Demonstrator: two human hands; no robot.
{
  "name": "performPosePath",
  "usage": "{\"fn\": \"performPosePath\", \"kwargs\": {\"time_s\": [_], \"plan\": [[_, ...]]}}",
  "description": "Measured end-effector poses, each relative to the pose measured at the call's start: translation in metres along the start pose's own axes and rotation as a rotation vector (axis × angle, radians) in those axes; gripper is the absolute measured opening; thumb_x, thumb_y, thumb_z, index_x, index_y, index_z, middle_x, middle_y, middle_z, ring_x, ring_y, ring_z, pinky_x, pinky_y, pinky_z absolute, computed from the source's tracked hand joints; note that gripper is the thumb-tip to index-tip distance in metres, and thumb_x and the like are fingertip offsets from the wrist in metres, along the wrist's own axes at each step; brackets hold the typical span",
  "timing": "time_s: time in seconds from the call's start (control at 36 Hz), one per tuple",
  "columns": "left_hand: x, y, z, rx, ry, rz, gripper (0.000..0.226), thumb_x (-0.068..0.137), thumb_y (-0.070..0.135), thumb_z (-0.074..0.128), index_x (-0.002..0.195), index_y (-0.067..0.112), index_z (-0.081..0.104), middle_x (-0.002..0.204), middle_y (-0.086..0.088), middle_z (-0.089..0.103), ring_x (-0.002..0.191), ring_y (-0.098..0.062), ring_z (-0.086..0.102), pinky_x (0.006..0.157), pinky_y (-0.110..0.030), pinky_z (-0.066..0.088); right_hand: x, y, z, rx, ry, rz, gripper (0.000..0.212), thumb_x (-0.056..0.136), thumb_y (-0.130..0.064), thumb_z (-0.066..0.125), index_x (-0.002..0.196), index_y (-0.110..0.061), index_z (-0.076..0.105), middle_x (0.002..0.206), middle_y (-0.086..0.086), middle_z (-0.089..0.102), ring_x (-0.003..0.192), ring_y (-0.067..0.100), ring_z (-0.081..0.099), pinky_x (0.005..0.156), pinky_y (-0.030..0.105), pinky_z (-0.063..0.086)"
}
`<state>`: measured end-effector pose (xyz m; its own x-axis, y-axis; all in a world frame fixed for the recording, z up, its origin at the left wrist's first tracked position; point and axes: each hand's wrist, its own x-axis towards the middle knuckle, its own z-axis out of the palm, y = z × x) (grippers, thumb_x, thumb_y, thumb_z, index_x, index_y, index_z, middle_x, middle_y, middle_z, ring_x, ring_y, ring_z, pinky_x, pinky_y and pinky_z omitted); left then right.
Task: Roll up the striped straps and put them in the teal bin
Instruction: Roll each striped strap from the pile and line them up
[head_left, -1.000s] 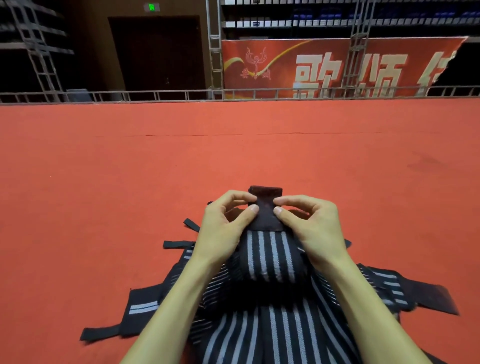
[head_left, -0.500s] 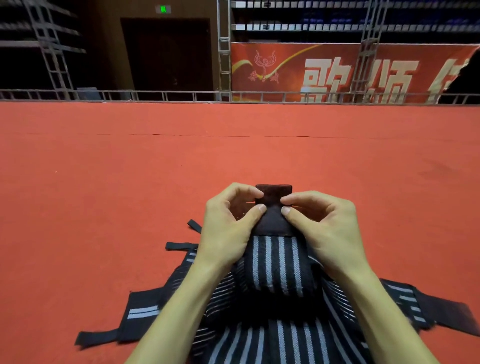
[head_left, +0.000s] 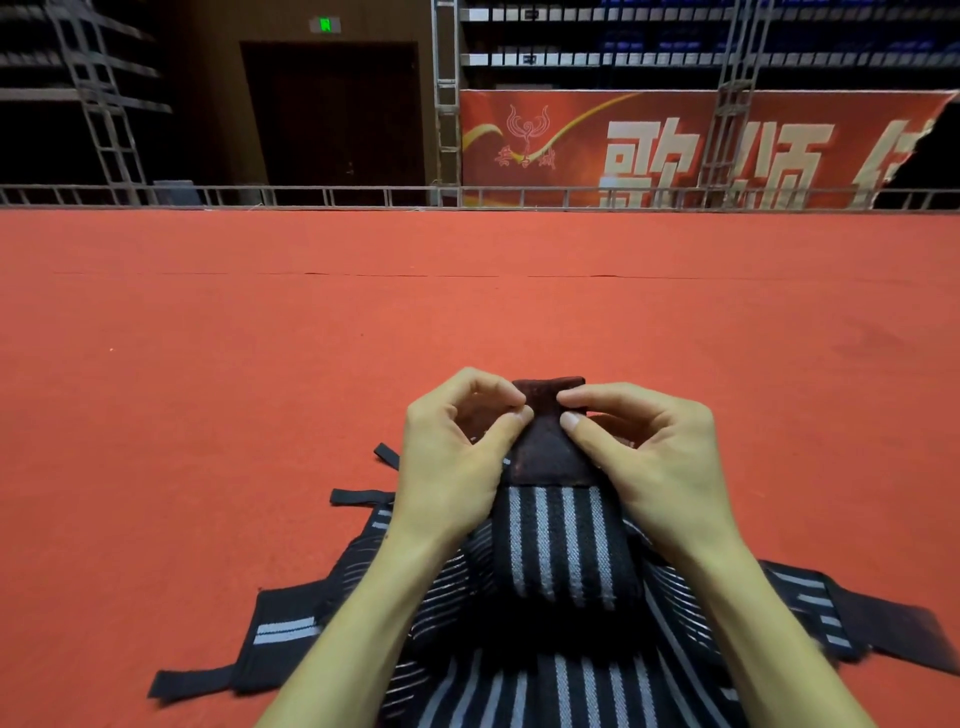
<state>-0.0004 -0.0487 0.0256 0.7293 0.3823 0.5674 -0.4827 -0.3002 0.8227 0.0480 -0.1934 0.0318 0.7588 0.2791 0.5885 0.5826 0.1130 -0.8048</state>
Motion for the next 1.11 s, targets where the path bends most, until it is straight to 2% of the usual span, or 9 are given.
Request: {"fn": "performPosePath", "kwargs": {"time_s": [0.17, 0.25, 0.36, 0.53, 0.58, 0.72, 0.86, 0.97, 1.11], "plan": [[-0.002, 0.002, 0.0, -0.063, 0.019, -0.004, 0.026, 0.086, 0.002, 0.073, 0.091, 0.025, 0.063, 0.084, -0.011, 0.074, 0.078, -0.025, 0.071, 0.072, -0.048, 0.058, 0.0, 0.001, -0.001, 0.02, 0.021, 0.004, 0.032, 0.081, 0.011, 0.072, 0.079, -0.021, 0.076, 0.08, -0.008, 0.077, 0.072, 0.006, 0.072, 0.067, 0.017, 0.055], [-0.002, 0.004, 0.0, -0.063, 0.025, -0.028, 0.024, 0.086, 0.005, 0.073, 0.096, 0.026, 0.064, 0.083, -0.004, 0.076, 0.076, -0.017, 0.072, 0.067, -0.04, 0.06, 0.0, -0.001, 0.0, 0.018, 0.009, -0.001, 0.033, 0.08, 0.011, 0.072, 0.078, -0.021, 0.076, 0.079, -0.008, 0.077, 0.072, 0.006, 0.072, 0.066, 0.015, 0.054], [-0.001, 0.003, -0.001, -0.044, 0.035, -0.007, 0.026, 0.085, -0.004, 0.071, 0.083, 0.023, 0.068, 0.076, 0.007, 0.074, 0.073, -0.005, 0.069, 0.07, -0.02, 0.054, -0.001, -0.003, 0.001, 0.01, -0.005, -0.013, 0.03, 0.08, 0.01, 0.072, 0.079, -0.02, 0.074, 0.079, -0.008, 0.076, 0.07, 0.004, 0.07, 0.065, 0.014, 0.053], [-0.001, 0.005, -0.001, -0.04, 0.018, 0.013, 0.028, 0.083, -0.006, 0.072, 0.081, 0.021, 0.068, 0.074, 0.009, 0.073, 0.07, -0.003, 0.068, 0.068, -0.017, 0.052, -0.002, -0.004, 0.001, 0.034, 0.025, 0.004, 0.036, 0.083, 0.0, 0.075, 0.105, -0.028, 0.07, 0.083, 0.003, 0.077, 0.076, 0.017, 0.073, 0.073, 0.037, 0.06], [-0.001, 0.005, -0.001, -0.047, 0.007, 0.009, 0.028, 0.083, -0.006, 0.072, 0.082, 0.023, 0.068, 0.075, 0.008, 0.073, 0.071, -0.004, 0.068, 0.069, -0.018, 0.053, -0.001, -0.003, 0.0, 0.023, 0.041, 0.014, 0.035, 0.082, -0.001, 0.076, 0.105, -0.027, 0.07, 0.083, 0.001, 0.077, 0.078, 0.015, 0.073, 0.075, 0.035, 0.059], [-0.001, 0.004, -0.002, -0.058, -0.042, -0.007, 0.032, 0.084, -0.005, 0.071, 0.088, 0.027, 0.072, 0.079, 0.005, 0.076, 0.077, -0.006, 0.07, 0.074, -0.023, 0.056, 0.001, -0.003, 0.0, 0.02, 0.025, -0.018, 0.03, 0.08, 0.009, 0.074, 0.079, -0.021, 0.073, 0.078, -0.007, 0.076, 0.073, 0.005, 0.07, 0.071, 0.016, 0.053], [-0.002, 0.009, -0.002, -0.053, -0.079, 0.021, 0.036, 0.085, -0.01, 0.067, 0.079, 0.024, 0.073, 0.082, 0.005, 0.076, 0.081, -0.01, 0.072, 0.078, -0.026, 0.057, 0.002, -0.004, -0.001, 0.052, 0.028, -0.04, 0.031, 0.08, 0.012, 0.072, 0.077, -0.019, 0.071, 0.075, -0.008, 0.075, 0.073, 0.005, 0.071, 0.07, 0.017, 0.053], [-0.005, 0.012, -0.002, -0.099, -0.087, 0.015, 0.017, 0.084, 0.004, 0.07, 0.081, 0.02, 0.073, 0.084, 0.003, 0.076, 0.083, -0.012, 0.071, 0.078, -0.033, 0.058, 0.002, -0.004, -0.001, 0.056, 0.03, -0.055, 0.032, 0.081, 0.013, 0.071, 0.077, -0.018, 0.071, 0.077, -0.006, 0.076, 0.073, 0.007, 0.072, 0.07, 0.018, 0.054], [-0.004, 0.017, 0.001, -0.15, -0.063, -0.031, 0.014, 0.085, 0.006, 0.073, 0.076, 0.016, 0.072, 0.074, 0.006, 0.073, 0.071, -0.005, 0.067, 0.067, -0.021, 0.055, 0.001, -0.005, -0.001, 0.036, 0.04, -0.097, 0.034, 0.079, 0.015, 0.071, 0.077, -0.019, 0.072, 0.079, -0.003, 0.077, 0.076, 0.011, 0.074, 0.073, 0.02, 0.056]]}}
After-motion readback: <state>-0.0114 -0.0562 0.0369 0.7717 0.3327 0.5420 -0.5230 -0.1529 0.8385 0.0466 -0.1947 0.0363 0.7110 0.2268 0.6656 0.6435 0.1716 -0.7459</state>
